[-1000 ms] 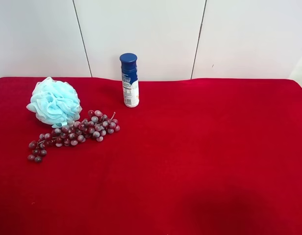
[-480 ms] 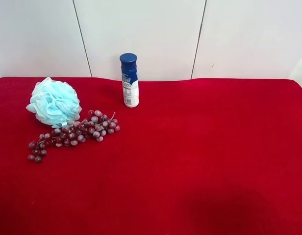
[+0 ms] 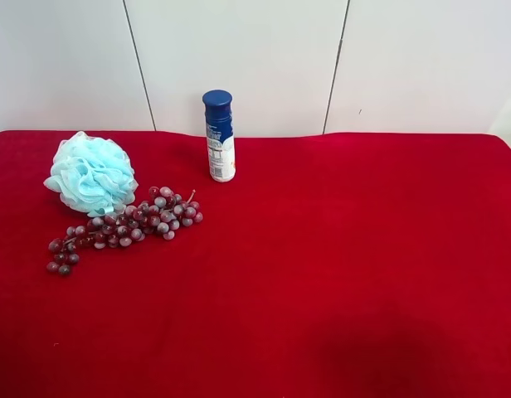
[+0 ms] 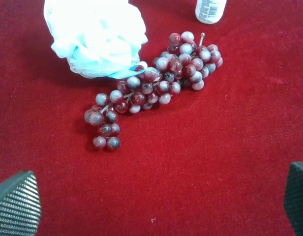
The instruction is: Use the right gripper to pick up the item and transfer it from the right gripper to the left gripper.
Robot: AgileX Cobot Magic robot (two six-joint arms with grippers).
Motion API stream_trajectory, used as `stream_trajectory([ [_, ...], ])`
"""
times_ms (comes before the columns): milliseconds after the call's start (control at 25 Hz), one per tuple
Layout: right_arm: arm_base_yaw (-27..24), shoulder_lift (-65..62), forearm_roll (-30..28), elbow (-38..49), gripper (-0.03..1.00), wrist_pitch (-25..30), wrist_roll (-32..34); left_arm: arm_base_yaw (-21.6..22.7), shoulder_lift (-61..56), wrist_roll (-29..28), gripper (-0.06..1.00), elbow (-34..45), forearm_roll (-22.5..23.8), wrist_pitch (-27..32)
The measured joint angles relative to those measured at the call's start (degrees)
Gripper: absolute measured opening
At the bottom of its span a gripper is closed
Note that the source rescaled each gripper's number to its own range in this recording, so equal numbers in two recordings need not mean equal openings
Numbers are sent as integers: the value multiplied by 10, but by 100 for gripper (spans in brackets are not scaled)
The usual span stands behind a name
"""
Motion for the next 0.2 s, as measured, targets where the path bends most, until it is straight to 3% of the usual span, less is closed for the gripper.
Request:
stream_trajectory([
  [200,0,0,0,0,100,0,0,0,0,1,100,0,0,0],
])
